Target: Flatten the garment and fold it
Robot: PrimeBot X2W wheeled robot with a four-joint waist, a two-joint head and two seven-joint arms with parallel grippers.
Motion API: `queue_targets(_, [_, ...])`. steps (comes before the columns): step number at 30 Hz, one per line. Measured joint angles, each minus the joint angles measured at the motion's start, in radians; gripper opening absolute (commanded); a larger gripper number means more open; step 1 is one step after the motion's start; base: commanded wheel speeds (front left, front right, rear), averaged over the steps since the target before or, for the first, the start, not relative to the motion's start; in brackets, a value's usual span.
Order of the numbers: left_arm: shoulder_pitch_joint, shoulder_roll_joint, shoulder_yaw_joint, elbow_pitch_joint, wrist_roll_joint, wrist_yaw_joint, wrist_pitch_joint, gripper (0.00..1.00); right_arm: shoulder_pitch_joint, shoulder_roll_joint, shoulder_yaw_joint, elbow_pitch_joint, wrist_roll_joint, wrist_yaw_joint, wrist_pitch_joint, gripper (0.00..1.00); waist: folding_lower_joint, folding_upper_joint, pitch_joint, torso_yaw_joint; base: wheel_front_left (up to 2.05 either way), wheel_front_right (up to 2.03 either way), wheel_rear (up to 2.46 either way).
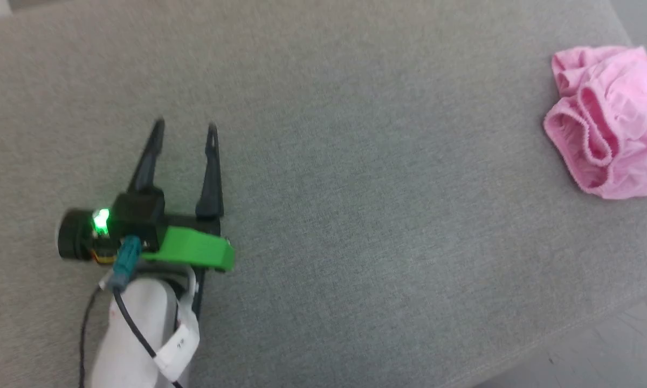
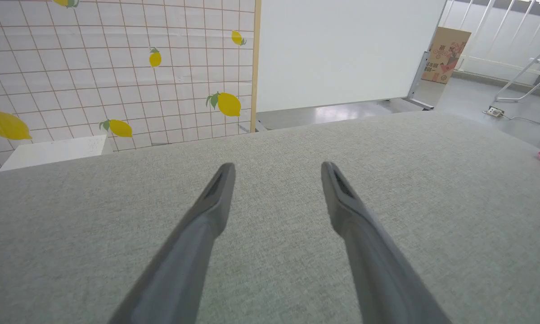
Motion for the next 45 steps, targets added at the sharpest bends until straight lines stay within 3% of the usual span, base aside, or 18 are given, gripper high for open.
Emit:
queue_targets(8, [0.11,-0.03,0.022,0.086,-0.095,0.011,-0.032,1.0,0.119,0.108,0.084,-0.086,0.187,0.0,-0.178,1.0,-0.0001,0.0,-0.164,0.037,0.0,0.0,0.0])
queue_targets(14, [0.175,-0.044,0.036,0.126,-0.129,0.011,-0.038,1.0,0.344,0.163,0.191,-0.34,0.407,0.0,-0.198,1.0,-0.0002,-0.0001,-0.293,0.085,0.0,0.0,0.0])
queue_targets(18, [0.198,-0.049,0.043,0.129,-0.148,0.012,-0.04,1.0,0.514,0.197,0.215,-0.535,0.495,0.0,-0.191,1.0,-0.0002,0.0,-0.352,0.133,0.0,0.0,0.0])
queue_targets(21, [0.216,-0.05,0.048,0.128,-0.148,0.012,-0.04,1.0,0.618,0.232,0.224,-0.673,0.509,0.0,-0.161,1.0,-0.0002,0.0,-0.381,0.176,0.0,0.0,0.0])
queue_targets(28, [0.258,-0.052,0.062,0.131,-0.149,0.002,-0.04,1.0,0.763,0.302,0.24,-0.856,0.518,0.0,-0.121,1.0,-0.0003,-0.0001,-0.435,0.26,0.0,0.0,0.0])
queue_targets(45, [0.297,-0.059,0.054,0.15,-0.147,-0.014,-0.04,1.0,0.897,0.366,0.263,-0.943,0.434,0.0,-0.078,1.0,-0.0003,0.0,-0.489,0.4,0.0,0.0,0.0])
